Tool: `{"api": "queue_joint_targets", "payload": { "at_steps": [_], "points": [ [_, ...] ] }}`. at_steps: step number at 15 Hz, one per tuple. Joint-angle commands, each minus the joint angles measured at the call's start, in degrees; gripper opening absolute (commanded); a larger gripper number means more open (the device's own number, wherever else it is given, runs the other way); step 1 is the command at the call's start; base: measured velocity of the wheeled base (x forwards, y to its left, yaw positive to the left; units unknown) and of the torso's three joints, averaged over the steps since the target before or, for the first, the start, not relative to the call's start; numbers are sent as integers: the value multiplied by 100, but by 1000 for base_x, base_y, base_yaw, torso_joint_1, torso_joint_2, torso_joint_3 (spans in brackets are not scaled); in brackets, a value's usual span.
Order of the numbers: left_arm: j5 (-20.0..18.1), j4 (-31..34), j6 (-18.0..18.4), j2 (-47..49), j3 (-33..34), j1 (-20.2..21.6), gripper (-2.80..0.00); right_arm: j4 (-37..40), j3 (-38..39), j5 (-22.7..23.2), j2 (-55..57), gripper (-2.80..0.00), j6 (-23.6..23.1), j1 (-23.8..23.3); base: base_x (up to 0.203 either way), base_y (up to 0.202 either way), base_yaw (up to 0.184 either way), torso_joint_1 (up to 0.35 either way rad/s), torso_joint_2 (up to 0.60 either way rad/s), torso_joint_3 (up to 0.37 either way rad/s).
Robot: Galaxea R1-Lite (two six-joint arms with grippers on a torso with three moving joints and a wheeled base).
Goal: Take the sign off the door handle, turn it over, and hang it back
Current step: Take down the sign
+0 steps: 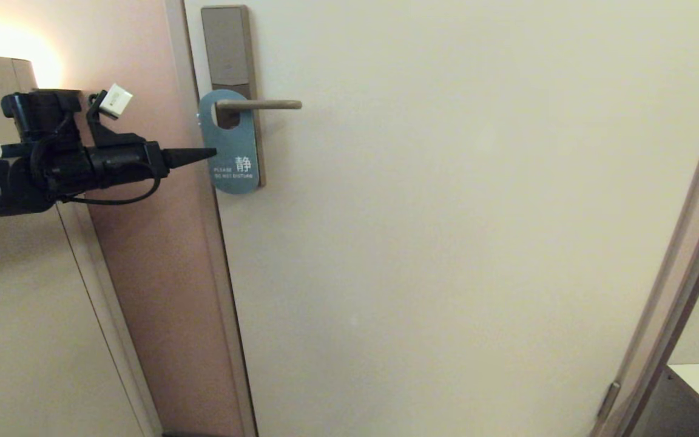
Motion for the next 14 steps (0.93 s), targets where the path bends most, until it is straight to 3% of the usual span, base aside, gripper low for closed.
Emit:
{"api": "queue_joint_targets", "payload": {
  "at_steps": [1,14],
  "points": [
    [-198,-11,-13,-7,-11,-33,0,0,0,2,0,-280,-4,0,0,0,0,0,0,0],
    [-291,-182,-65,332,-98,-137,0,0,0,2,0,-280,-4,0,0,0,0,0,0,0]
  ]
}}
